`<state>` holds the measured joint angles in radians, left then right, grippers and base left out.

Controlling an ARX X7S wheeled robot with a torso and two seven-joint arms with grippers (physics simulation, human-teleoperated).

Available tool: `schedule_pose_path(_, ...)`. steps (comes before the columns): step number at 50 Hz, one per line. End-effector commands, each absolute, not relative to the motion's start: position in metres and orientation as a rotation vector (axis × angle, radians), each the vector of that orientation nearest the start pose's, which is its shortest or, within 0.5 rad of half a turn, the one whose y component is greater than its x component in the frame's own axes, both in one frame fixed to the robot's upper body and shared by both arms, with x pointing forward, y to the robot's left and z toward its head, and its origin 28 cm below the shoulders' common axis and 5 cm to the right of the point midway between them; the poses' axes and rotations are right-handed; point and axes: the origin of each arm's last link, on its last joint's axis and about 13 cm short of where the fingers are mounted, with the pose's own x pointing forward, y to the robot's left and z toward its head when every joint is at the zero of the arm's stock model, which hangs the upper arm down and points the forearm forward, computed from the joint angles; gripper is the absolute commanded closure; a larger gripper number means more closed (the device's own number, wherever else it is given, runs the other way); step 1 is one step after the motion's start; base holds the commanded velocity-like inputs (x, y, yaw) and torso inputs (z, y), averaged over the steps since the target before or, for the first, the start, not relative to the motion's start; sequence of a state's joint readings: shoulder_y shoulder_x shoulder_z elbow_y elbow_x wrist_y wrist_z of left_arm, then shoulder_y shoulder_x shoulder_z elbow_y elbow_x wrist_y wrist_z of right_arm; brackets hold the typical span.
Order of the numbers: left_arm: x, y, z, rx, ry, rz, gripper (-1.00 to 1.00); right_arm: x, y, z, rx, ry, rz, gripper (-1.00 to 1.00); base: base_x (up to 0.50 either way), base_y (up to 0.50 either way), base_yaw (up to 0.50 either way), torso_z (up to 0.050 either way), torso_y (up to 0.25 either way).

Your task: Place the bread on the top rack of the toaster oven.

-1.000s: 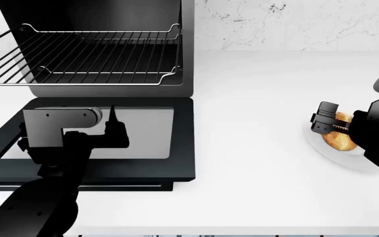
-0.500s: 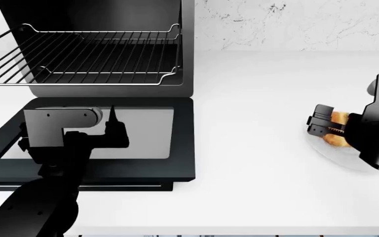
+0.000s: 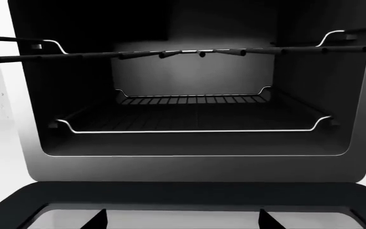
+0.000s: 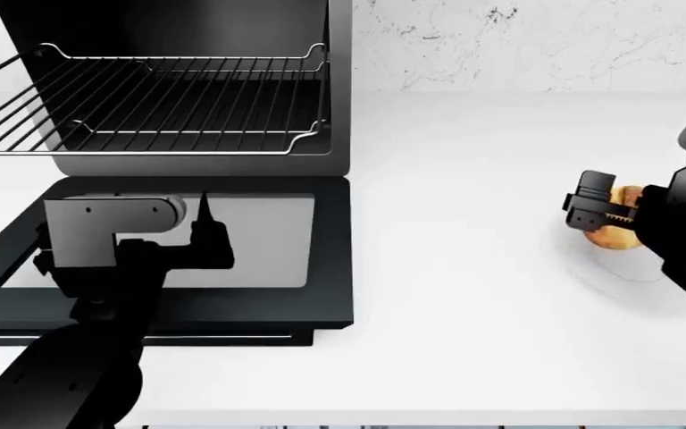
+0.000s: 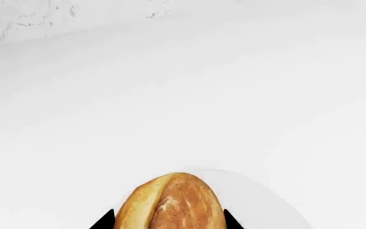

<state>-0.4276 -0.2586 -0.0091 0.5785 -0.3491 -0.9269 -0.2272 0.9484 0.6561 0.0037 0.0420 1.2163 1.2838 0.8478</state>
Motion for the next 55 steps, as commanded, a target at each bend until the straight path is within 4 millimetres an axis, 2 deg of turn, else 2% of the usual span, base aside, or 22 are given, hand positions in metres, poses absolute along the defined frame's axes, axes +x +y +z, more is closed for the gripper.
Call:
schedule_pose_path(1,0.249,0.238,0.172,0.004,-0.074,0.051,-1.00,0.283,-0.203,0.275,0.062,0.324,-0.314,1.00,0.00,0.00,0.00,0.000,0.000)
schedule_pose_path(8,0.249,0.238,0.173,0.004,-0.074,0.049,-1.00,0.277,-0.193,0.299,0.014,0.261,-0.277,1.00,0.00,0.00,0.00,0.000,0.000)
schedule_pose_path(16,0.250,0.238,0.174,0.003,-0.077,0.050,-1.00,0.272,-0.182,0.316,-0.028,0.212,-0.240,1.00,0.00,0.00,0.00,0.000,0.000)
schedule_pose_path(27,0.247,0.238,0.173,0.000,-0.079,0.046,-1.00,0.275,-0.150,0.348,-0.037,0.058,-0.015,1.00,0.00,0.00,0.00,0.000,0.000)
schedule_pose_path(33,0.247,0.238,0.174,-0.002,-0.080,0.045,-1.00,0.279,-0.135,0.363,-0.061,0.030,0.062,1.00,0.00,0.00,0.00,0.000,0.000)
schedule_pose_path(39,0.247,0.239,0.174,-0.002,-0.079,0.046,-1.00,0.281,-0.120,0.374,-0.074,0.007,0.136,1.00,0.00,0.00,0.00,0.000,0.000)
schedule_pose_path(55,0.246,0.238,0.174,-0.002,-0.078,0.041,-1.00,0.279,-0.099,0.395,-0.067,-0.047,0.280,1.00,0.00,0.00,0.00,0.000,0.000)
